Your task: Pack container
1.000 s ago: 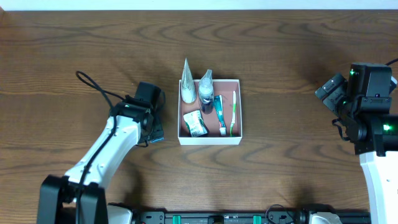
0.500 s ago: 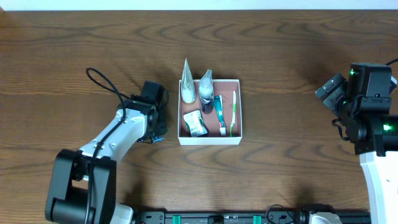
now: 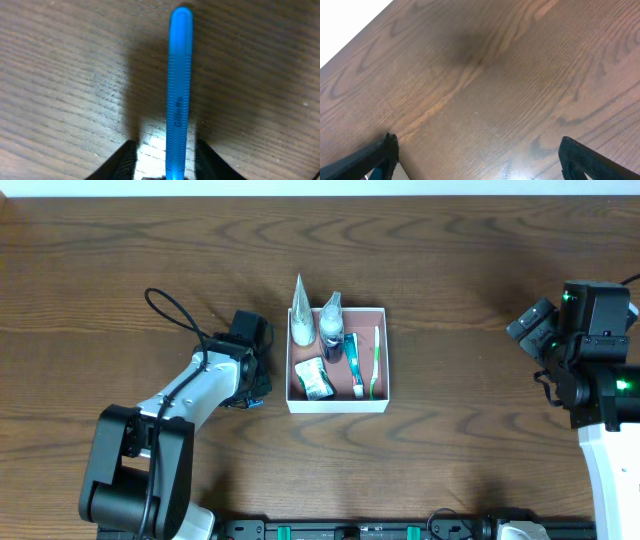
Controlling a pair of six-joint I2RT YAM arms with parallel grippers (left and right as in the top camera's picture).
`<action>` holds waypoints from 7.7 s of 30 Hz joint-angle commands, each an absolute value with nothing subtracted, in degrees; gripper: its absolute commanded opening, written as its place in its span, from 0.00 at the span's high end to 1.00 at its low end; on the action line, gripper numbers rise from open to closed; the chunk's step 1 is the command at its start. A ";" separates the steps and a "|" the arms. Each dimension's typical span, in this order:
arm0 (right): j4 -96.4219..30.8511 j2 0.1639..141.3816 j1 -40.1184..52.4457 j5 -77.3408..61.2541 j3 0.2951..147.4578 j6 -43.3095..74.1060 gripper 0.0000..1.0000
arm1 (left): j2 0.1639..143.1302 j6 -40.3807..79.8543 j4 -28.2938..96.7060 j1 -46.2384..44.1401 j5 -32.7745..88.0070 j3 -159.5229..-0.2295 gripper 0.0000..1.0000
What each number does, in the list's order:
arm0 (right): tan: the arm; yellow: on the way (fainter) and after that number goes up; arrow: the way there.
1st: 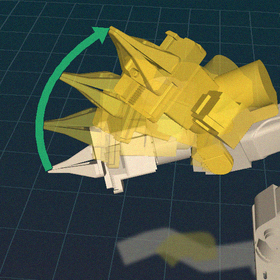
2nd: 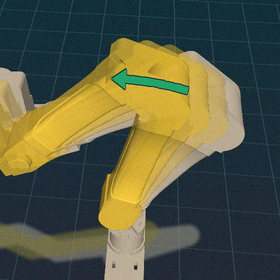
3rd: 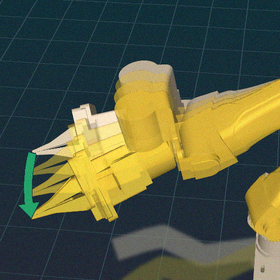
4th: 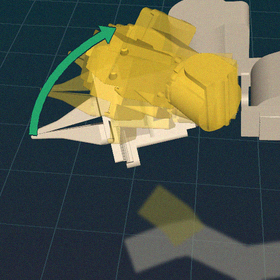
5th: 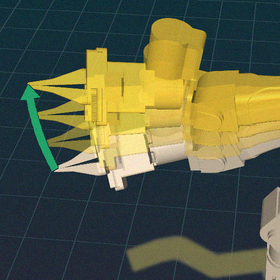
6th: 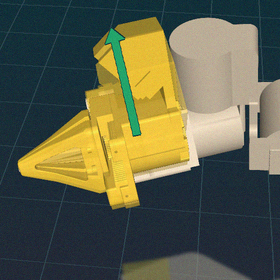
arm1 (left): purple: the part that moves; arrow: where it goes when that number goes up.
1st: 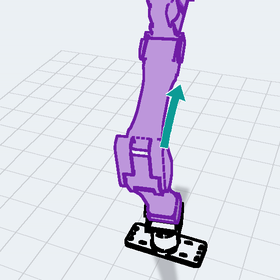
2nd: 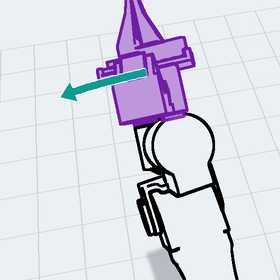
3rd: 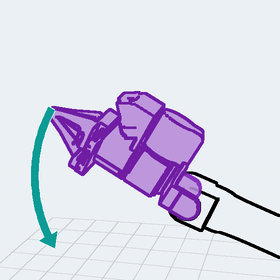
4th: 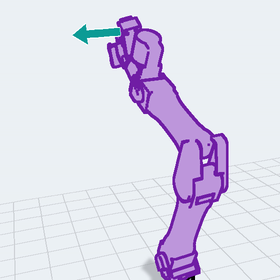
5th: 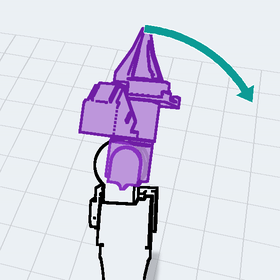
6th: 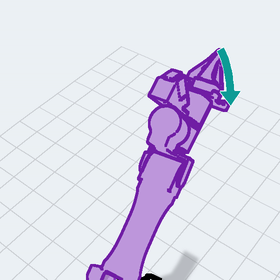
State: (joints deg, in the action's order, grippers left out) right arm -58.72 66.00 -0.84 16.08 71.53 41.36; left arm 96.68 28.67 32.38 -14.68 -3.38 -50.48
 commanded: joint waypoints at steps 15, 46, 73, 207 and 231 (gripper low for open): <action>-58.76 66.00 -1.10 16.47 71.99 40.62 0.01 | 96.47 25.63 31.83 -14.41 -3.62 -50.72 0.94; -58.76 66.00 -1.10 16.45 71.99 40.62 0.01 | 63.72 20.27 27.57 -31.46 13.72 -56.01 0.94; -58.76 66.00 -1.13 16.45 71.99 40.62 0.01 | 90.78 27.33 6.37 -45.10 -6.96 -56.01 0.94; -58.76 66.00 -1.10 16.47 71.99 40.62 0.01 | 0.08 18.00 7.25 -0.93 -9.69 -2.09 0.02; -58.76 66.00 -1.10 16.47 71.99 40.62 0.01 | 0.30 18.00 7.25 -0.93 -9.69 -2.09 0.02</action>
State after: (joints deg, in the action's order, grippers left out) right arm -58.74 66.00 -0.84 16.08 71.53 41.36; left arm 0.62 19.20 7.01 -1.23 -8.67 -3.77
